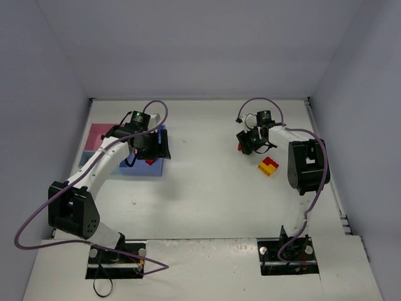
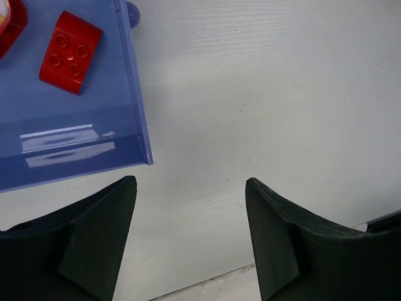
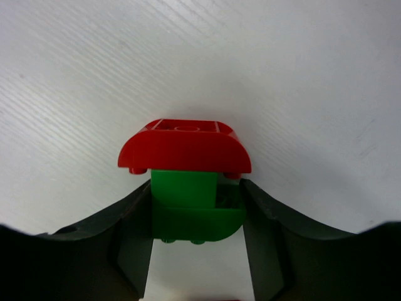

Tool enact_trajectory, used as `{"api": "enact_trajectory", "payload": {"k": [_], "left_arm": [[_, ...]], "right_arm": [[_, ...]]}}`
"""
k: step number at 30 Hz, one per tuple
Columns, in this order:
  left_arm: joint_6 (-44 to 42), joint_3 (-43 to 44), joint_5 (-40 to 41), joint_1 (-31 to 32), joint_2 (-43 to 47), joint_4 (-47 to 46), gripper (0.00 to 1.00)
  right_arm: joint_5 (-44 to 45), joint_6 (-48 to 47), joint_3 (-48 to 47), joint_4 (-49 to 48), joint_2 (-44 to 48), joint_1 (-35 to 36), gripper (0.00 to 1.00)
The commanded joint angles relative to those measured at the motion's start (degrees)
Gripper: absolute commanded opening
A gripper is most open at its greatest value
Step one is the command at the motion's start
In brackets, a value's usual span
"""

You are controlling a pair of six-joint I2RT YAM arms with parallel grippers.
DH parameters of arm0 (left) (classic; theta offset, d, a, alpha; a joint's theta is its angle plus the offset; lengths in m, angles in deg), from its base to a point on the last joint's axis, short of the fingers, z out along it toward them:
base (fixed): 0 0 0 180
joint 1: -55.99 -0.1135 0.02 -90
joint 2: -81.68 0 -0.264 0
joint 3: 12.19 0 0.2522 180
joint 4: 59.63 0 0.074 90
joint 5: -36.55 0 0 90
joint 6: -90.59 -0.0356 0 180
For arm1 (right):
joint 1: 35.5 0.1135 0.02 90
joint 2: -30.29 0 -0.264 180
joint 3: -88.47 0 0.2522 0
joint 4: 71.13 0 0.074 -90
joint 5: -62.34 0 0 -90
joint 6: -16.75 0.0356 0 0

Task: Sort the legos into containers by color

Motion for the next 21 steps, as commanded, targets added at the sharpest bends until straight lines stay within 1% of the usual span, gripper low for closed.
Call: {"api": "enact_trajectory", "payload": {"k": [1,3,4,6,8,12,13,15,16,18,19,20,21], "left_arm": [[-0.78,1.25,0.26,0.57,2.53,-0.52,0.64],[-0.78,1.52,0.17,0.83,2.35,-0.52,0.64],[-0.78,1.95,-0.01,0.83,2.26,-0.52,0.64],[-0.87,2.57,-0.71,0.92,2.0,-0.35,0.64],[-0.96,3.54,-1.59,0.92,1.73,-0.43,0.64],[-0.87,5.73,-4.92,1.01,1.21,-0.52,0.64],[-0.79,6.09,-7.54,1.01,1.12,-0.78,0.64],[-0.17,7.05,-10.89,1.01,0.86,-1.92,0.64],[0.27,7.23,-14.47,0.92,0.85,-2.54,0.64],[2.11,7.41,-18.18,1.01,0.59,-4.73,0.64],[2.81,7.41,-22.03,1.09,0.59,-5.7,0.64],[3.6,7.32,-23.46,1.27,0.5,-7.27,0.64],[4.65,7.49,-24.61,1.53,0.24,-7.72,0.64]], "right_arm": [[-1.07,0.61,0.67,1.06,-0.7,1.15,0.45],[-0.98,1.14,1.29,0.63,0.26,2.37,0.31],[-0.98,1.49,2.07,0.27,0.87,2.99,0.16],[-1.15,3.06,3.39,-2.0,4.03,5.35,0.02],[-1.07,4.47,5.84,-5.33,7.97,7.38,0.0],[-0.1,6.67,7.7,-7.11,14.05,12.57,0.0],[0.16,7.11,7.88,-7.11,15.28,15.19,0.0],[1.3,7.73,8.41,-9.04,18.62,18.1,0.0],[1.48,8.6,8.49,-9.39,19.59,20.99,0.0],[2.26,9.14,8.67,-9.75,21.97,23.73,0.0],[2.62,9.31,8.67,-9.92,22.58,25.13,0.0],[2.97,9.57,8.67,-10.01,23.72,27.84,0.0],[3.15,9.75,8.67,-10.27,24.34,29.0,0.0]]}}
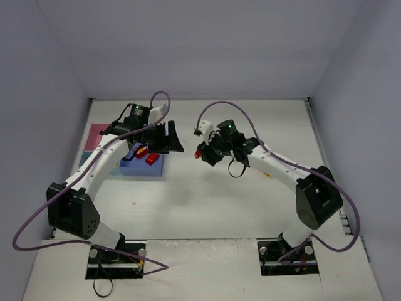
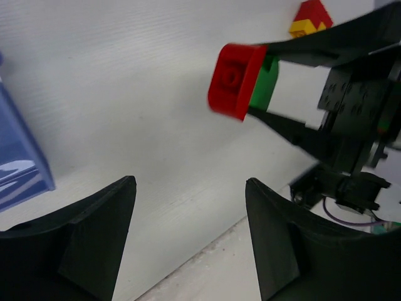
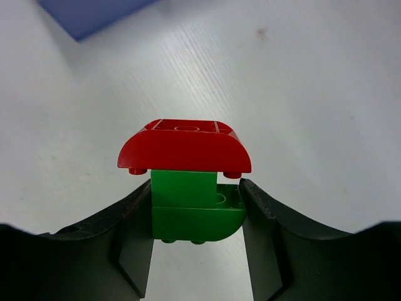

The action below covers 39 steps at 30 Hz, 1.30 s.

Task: Sort the legos into containers by color

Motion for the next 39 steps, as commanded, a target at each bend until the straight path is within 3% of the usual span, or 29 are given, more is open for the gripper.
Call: {"api": "enact_trajectory", "payload": {"k": [1,8,17,23,27,30,31,33,39], "left_arm": [[3.11,2.8,-9.56,1.36,0.37,-5.45,0.64],[4.26,2.8,-9.91,1.89,-0.07,-6.34,0.64],[3.64,1.74,-11.14,2.07,-0.68,-5.72,0.63],[3.47,-0.19,-11.58,3.12,-1.56,-7.3,0.56],[3.55,-1.33,-13.16,3.12,-1.74,-9.84,0.42],[3.55,-2.04,-14.66,3.12,-1.65,-11.17,0.26],[3.21,-2.12,-14.66,3.12,-1.48,-11.17,0.14],[2.94,-1.86,-14.49,3.03,-1.3,-11.17,0.03],[2.59,-0.72,-15.97,-0.21,-0.95,-10.2,0.0]], "right_arm": [[1.79,1.84,-0.62,-3.46,4.28,4.38,0.0],[1.97,2.9,-0.35,-6.09,8.15,10.18,0.0],[1.1,2.11,0.44,-7.32,9.56,10.28,0.0],[0.04,2.37,0.79,-8.29,10.26,10.19,0.0],[-0.57,2.54,1.4,-8.73,10.7,10.28,0.0],[-0.93,2.81,1.93,-8.99,11.05,10.19,0.0],[-0.67,2.72,2.11,-8.99,11.23,10.1,0.0],[-0.58,2.63,3.15,-9.08,11.66,9.93,0.0],[-0.14,2.37,6.5,-9.52,13.33,9.05,0.0]]}}
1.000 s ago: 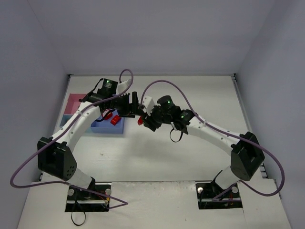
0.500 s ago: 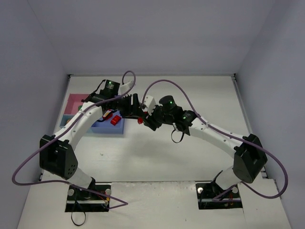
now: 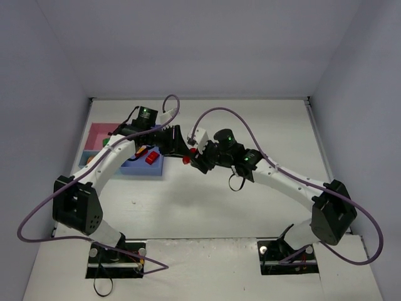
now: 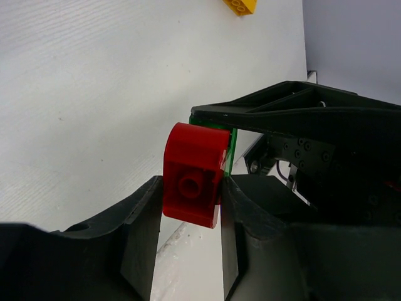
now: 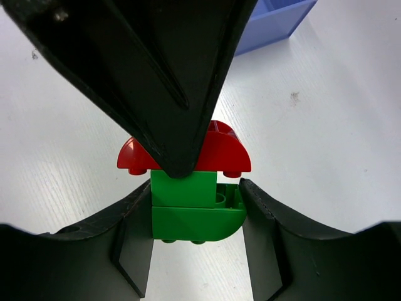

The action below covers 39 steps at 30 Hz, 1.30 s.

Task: Sort the legos into containers by color

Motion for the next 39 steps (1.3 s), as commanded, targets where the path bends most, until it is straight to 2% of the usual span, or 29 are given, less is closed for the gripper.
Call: {"api": "enact_trajectory", "payload": {"k": [1,5,12,28,35,39], "left_arm": [[-0.67,2.34,-2.49,-3.32,1.52,-3.25,0.0],[-1.9,4.27,-3.64,-8.14,1.35,-0.71,0.0],[-5.06,7.79,-5.31,-12.64,0.03,5.18,0.0],[-4.01,3.93,-3.81,-13.61,2.49,3.61,0.0],[-2.43,0.59,-4.25,-13.09,4.6,1.14,0.0],[-2.87,-0.56,-3.82,-12.21,5.04,1.14,0.0]], "right_arm": [[-0.33,0.18,1.89,-2.72,3.5,-0.68,0.0],[0.11,0.1,3.56,-2.72,3.77,-0.68,0.0],[0.81,-0.17,4.62,-2.72,3.59,-0.77,0.0],[0.89,-0.61,2.42,-2.72,0.17,-1.82,0.0],[5.46,2.55,0.67,1.4,-10.45,-2.18,0.01],[8.35,4.93,-1.35,3.24,-15.56,-2.18,0.1]]}}
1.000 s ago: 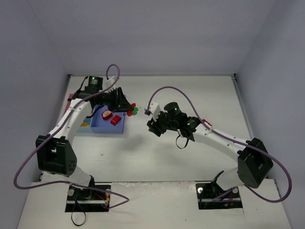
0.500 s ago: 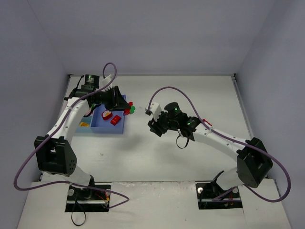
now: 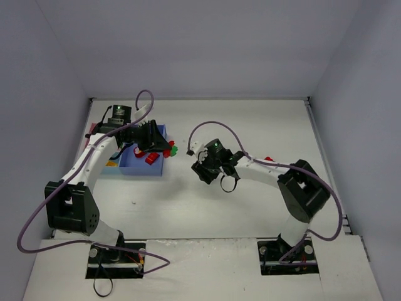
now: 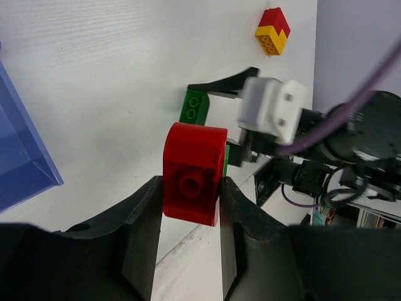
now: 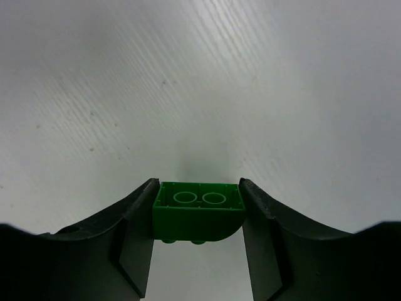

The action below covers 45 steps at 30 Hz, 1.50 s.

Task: Sort the legos into containers by color

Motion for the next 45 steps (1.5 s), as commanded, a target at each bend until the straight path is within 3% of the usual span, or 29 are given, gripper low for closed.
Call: {"api": "enact_trajectory", "payload": {"k": [1,5,11,16,27,45], "left_arm": [[0.06,0.01,-1.13,1.04,3.4,-2.95,0.0],[-0.03,-0.6,-0.16,2.45,3.22,-3.03,0.0],[-0.29,-0.96,0.28,3.15,3.05,-3.12,0.0],[-0.2,-0.61,0.19,3.15,2.96,-3.38,0.0],[0.41,1.33,-2.27,5.35,1.55,-3.65,0.0],[4.19,3.96,-3.24,11.85,0.23,-6.37,0.0]], "right_arm": [[4.28,2.94,-4.26,1.78,-3.82,-0.25,0.11],[5.78,3.29,-5.67,2.49,-6.82,-0.25,0.2],[5.07,2.24,-6.11,2.67,-8.06,-0.43,0.64],[2.8,-0.39,-5.41,1.8,-1.93,-0.6,0.82],[-6.26,-2.59,-4.18,-3.75,15.75,-0.08,0.8],[-10.39,-4.26,-9.8,-1.46,14.09,1.07,0.74]]}}
